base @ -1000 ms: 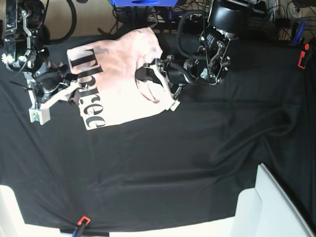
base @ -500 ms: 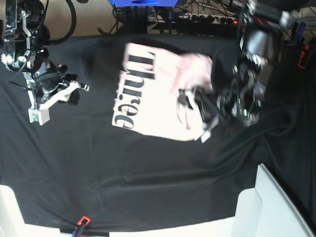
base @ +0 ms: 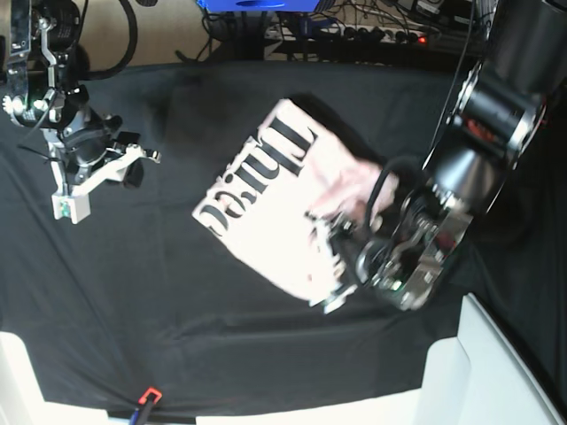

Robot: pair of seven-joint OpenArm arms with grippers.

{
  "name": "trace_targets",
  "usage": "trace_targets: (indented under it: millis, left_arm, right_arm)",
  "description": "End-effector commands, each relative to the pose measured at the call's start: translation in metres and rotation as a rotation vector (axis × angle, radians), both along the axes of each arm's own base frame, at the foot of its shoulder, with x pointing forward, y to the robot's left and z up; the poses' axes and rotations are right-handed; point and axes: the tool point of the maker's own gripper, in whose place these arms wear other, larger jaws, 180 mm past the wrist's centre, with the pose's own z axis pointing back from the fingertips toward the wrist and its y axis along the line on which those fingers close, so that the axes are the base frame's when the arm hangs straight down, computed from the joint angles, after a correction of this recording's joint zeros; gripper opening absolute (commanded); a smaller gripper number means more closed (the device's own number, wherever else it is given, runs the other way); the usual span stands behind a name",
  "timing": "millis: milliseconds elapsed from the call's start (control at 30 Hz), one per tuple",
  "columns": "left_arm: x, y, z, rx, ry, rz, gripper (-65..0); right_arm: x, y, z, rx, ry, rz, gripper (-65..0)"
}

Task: Fold the T-shirt properly
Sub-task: 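Lift and drag the grasped shirt edge with the left gripper, then fold the held shirt edge over onto the stack with the left gripper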

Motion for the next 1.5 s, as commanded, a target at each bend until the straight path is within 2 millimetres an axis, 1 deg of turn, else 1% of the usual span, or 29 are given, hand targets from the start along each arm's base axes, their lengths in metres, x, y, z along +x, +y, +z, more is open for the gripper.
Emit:
trace_targets:
  millis: [0, 33, 100, 233, 433, 500, 567, 633, 700, 900, 1100, 1267, 1467]
  left_arm:
    - [0.025, -0.003, 0.020, 0.016, -0.079, -0.021, -65.0]
    - [0.030, -0.008, 0.021, 0.047, -0.097, -0.044, -65.0]
    - [0.036, -0.010, 0.019, 0.113, -0.120, -0.074, -65.0]
    - [0.042, -0.031, 0.014, 0.243, -0.178, -0.171, -65.0]
    - [0.050, -0.065, 0.021, 0.420, -0.292, -0.394, -65.0]
    - [0.057, -0.077, 0.025, 0.457, -0.349, -0.436, -65.0]
    - [0.059, -0.085, 0.023, 0.486, -0.374, -0.470, -65.0]
    - [0.057, -0.093, 0.018, 0.500, -0.378, -0.499, -65.0]
    - [0.056, -0.092, 0.013, 0.498, -0.375, -0.504, -65.0]
    - [0.050, -0.100, 0.005, 0.459, -0.391, -0.522, -65.0]
    - [0.041, -0.119, 0.001, 0.465, -0.438, -0.635, -65.0]
    - [0.042, -0.130, 0.002, 0.418, -0.474, -0.649, -65.0]
    - [0.051, -0.130, 0.009, 0.426, -0.495, -0.650, -65.0]
  right_arm:
    - [0.007, -0.002, 0.009, -0.006, -0.039, 0.001, -48.5]
    - [0.007, -0.002, 0.009, -0.006, -0.039, 0.001, -48.5]
    - [0.007, -0.002, 0.009, -0.006, -0.039, 0.001, -48.5]
    - [0.007, -0.002, 0.009, -0.006, -0.039, 0.001, -48.5]
    - [0.008, -0.002, 0.009, -0.006, -0.041, 0.001, -48.5]
    - [0.008, -0.003, 0.009, -0.007, -0.042, 0.001, -48.5]
    - [0.008, -0.003, 0.009, -0.007, -0.042, 0.001, -48.5]
    - [0.008, -0.003, 0.009, -0.007, -0.042, 0.001, -48.5]
    - [0.008, -0.003, 0.010, -0.007, -0.044, 0.001, -48.5]
    - [0.010, -0.004, 0.011, -0.008, -0.048, -0.002, -48.5]
    - [0.010, -0.003, 0.011, -0.007, -0.049, 0.001, -48.5]
    - [0.011, -0.003, 0.011, -0.007, -0.050, 0.001, -48.5]
    - [0.011, -0.003, 0.011, -0.008, -0.049, 0.000, -48.5]
